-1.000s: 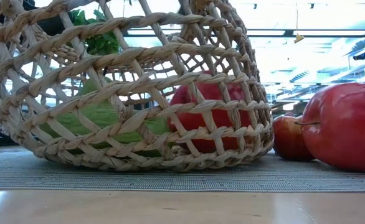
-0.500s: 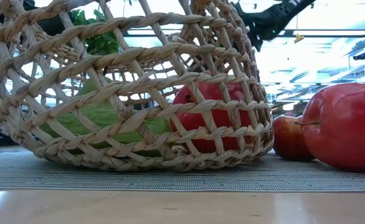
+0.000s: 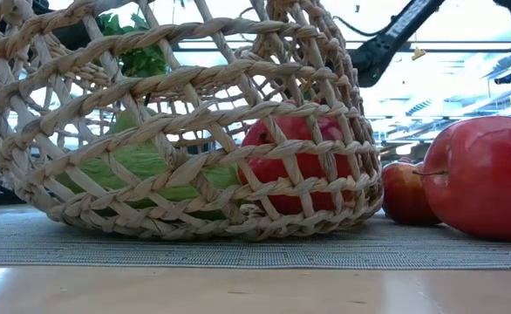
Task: Build produce basket
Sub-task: Put the pomegranate into the brown basket
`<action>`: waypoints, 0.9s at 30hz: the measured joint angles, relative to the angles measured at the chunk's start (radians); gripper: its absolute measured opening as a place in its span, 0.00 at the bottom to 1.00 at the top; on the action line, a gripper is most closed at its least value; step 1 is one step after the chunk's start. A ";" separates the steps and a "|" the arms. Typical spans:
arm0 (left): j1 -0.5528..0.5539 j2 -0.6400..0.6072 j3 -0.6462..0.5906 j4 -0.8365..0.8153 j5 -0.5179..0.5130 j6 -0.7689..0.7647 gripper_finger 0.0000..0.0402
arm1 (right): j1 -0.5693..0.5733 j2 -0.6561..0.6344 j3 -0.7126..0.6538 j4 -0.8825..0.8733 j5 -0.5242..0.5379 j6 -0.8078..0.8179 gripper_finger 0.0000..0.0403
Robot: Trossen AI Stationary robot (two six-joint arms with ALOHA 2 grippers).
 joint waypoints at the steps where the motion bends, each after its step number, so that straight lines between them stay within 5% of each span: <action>1: 0.000 0.000 0.000 0.000 0.000 0.000 0.08 | -0.001 0.020 0.023 -0.006 0.012 0.001 0.98; 14: 0.000 0.000 0.000 0.000 0.000 0.000 0.09 | -0.091 0.266 0.481 -0.560 -0.075 0.050 0.99; 27: 0.000 0.000 0.000 0.000 0.000 0.000 0.09 | -0.142 0.348 0.606 -0.710 -0.063 0.015 0.99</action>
